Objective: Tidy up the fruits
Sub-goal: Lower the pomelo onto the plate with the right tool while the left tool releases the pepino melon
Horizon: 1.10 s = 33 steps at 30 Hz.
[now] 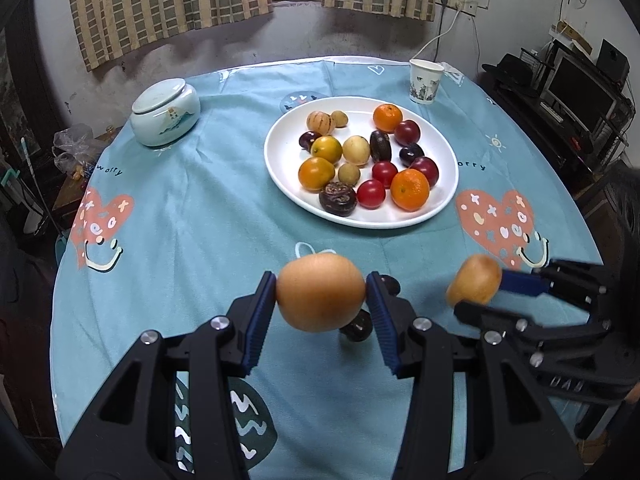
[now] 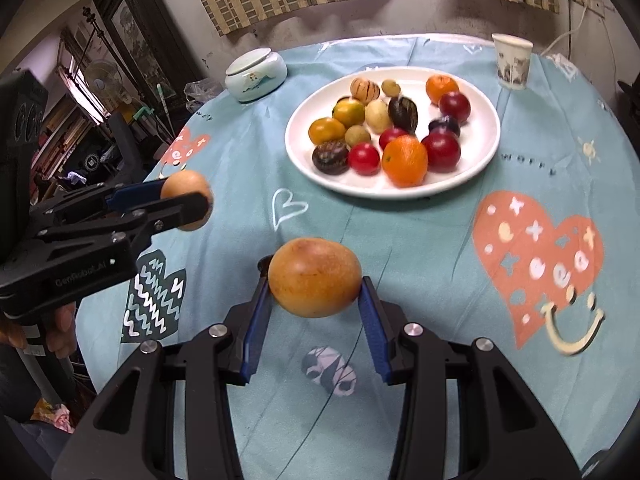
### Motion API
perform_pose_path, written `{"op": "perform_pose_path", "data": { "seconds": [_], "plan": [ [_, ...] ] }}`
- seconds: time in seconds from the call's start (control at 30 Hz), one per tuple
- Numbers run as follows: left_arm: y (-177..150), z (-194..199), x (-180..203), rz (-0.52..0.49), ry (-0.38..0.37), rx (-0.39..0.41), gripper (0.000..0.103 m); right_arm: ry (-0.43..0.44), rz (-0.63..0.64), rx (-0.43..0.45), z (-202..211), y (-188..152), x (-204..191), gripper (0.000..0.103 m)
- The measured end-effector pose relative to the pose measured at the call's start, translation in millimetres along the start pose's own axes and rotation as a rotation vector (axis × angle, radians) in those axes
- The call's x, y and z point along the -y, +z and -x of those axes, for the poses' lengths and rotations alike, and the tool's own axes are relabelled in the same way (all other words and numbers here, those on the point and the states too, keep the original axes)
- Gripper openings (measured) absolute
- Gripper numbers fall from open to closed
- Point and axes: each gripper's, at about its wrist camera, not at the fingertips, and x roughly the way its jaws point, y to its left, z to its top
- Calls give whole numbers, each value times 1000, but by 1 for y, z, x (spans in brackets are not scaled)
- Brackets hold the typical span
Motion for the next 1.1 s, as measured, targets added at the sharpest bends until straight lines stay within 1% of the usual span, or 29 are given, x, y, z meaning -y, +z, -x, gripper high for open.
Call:
{"op": "perform_pose_path", "data": {
  "seconds": [0.13,0.2,0.23,0.33,0.47,0.57,0.63,0.67,0.7,0.83,0.93,1.1],
  "plan": [
    [6,4,-4,10,2,26,47,-51,32,69,7,42,10,44],
    [9,6,-4,12,-1,36,47,-85,33,84,1,61,19,44],
    [11,7,-4,11,-2,40,47,-107,29,83,-7,74,26,44],
    [14,5,-8,20,4,42,47,-161,22,56,-33,97,42,44],
    [15,5,-26,54,27,41,47,-235,31,27,-60,118,56,44],
    [9,3,-50,104,27,24,47,-202,25,17,-69,122,64,44],
    [1,3,-59,91,19,13,48,-205,37,6,-73,124,66,44],
    [-5,3,-61,82,14,4,51,-205,35,6,-75,125,67,44],
    [-14,4,-64,80,-5,-10,51,-203,34,10,-75,126,68,44],
    [-47,3,-67,59,-25,-66,51,-178,45,29,-70,128,63,44],
    [-66,-10,-64,52,-37,-110,51,-159,75,30,-66,125,52,44],
    [-69,-36,-56,54,-47,-140,51,-128,114,37,-51,111,31,44]
  ]
}}
